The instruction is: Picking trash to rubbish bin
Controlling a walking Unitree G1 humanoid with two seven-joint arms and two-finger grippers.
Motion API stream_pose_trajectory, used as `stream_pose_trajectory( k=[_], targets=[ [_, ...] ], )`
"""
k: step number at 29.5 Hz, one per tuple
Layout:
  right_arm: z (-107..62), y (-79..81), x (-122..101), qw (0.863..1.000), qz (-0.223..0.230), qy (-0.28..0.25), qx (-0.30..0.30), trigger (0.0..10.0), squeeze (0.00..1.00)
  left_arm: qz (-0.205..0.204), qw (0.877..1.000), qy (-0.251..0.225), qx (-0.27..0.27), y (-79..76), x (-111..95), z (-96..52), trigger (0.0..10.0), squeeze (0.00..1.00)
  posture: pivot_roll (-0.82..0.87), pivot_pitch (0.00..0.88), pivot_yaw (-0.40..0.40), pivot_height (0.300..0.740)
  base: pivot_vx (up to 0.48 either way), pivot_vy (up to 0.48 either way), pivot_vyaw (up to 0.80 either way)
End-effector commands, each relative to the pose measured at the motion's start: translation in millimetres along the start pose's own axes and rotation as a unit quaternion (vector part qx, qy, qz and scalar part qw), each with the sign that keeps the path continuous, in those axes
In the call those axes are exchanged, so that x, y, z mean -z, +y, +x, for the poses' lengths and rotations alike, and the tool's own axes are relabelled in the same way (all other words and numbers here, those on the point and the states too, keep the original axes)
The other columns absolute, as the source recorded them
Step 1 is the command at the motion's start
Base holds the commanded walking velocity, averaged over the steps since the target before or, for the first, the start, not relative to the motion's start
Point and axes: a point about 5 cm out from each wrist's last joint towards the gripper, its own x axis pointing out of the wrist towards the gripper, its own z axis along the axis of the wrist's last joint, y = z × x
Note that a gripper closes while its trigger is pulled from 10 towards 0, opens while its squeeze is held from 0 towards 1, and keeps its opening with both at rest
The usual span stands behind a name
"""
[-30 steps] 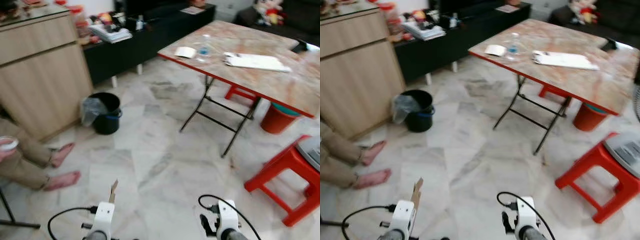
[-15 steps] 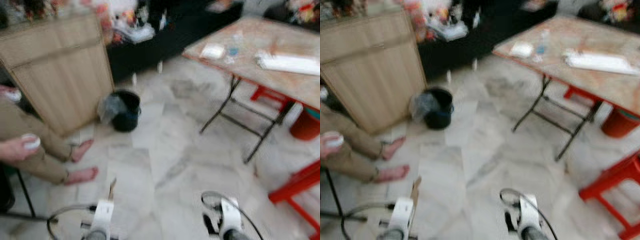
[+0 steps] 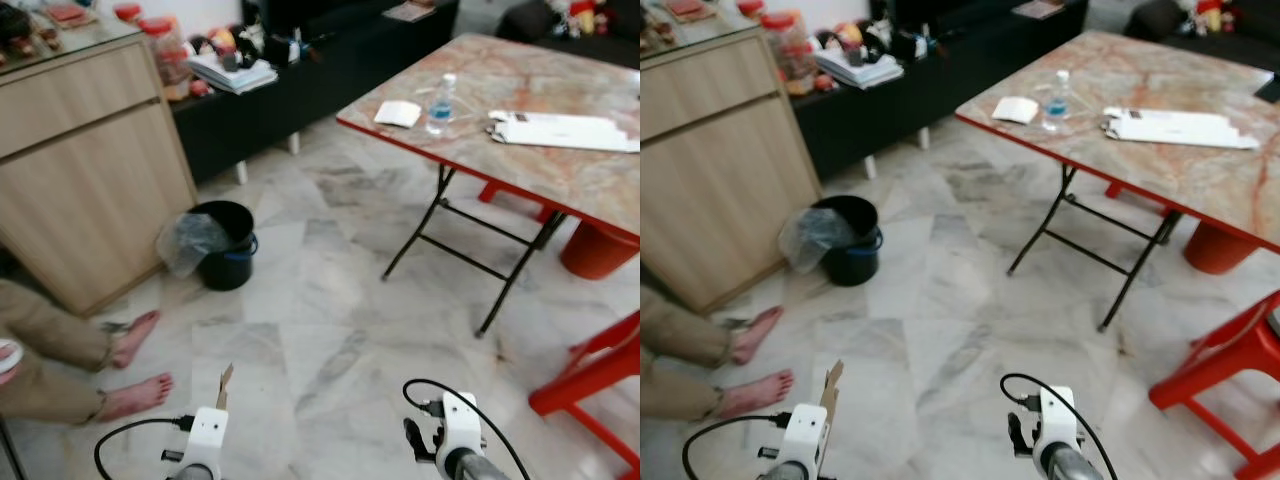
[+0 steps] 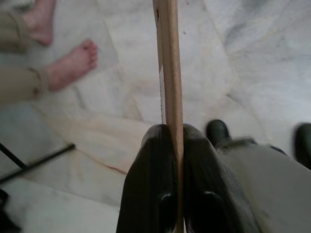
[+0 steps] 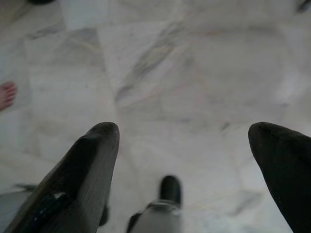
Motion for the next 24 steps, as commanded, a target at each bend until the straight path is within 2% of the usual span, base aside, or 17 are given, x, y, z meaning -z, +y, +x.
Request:
stream_pose_trajectory(
  k=[1, 13, 19, 24],
  targets=[
    [-2.3, -8.6, 2.5, 1.000, -0.001, 0.003, 0.011, 10.0, 0.00, -0.001, 1.000, -0.002, 0.004, -4.0, -1.3, -0.1, 10.0, 0.00, 0.00, 0.107, -0.006, 0.740, 0.382, 0.000, 0.00],
    [-2.5, -9.5, 3.1, 1.000, -0.020, 0.006, 0.017, 10.0, 0.00, 0.004, 1.000, -0.002, 0.007, -4.0, -1.5, 0.0, 10.0, 0.00, 0.01, 0.080, 0.007, 0.740, 0.383, 0.000, 0.00],
    [-3.3, -14.2, 1.9, 0.999, 0.000, -0.003, 0.039, 10.0, 0.00, 0.006, 1.000, -0.002, 0.008, -4.4, -0.8, -0.2, 10.0, 0.00, 0.01, 0.066, 0.009, 0.740, 0.383, 0.000, 0.26],
    [-3.2, -12.8, 3.2, 0.999, -0.011, 0.002, 0.031, 10.0, 0.00, 0.007, 1.000, -0.001, 0.010, -5.1, 0.1, -0.4, 10.0, 0.00, 0.01, 0.063, 0.007, 0.740, 0.382, 0.000, 0.00]
  ],
)
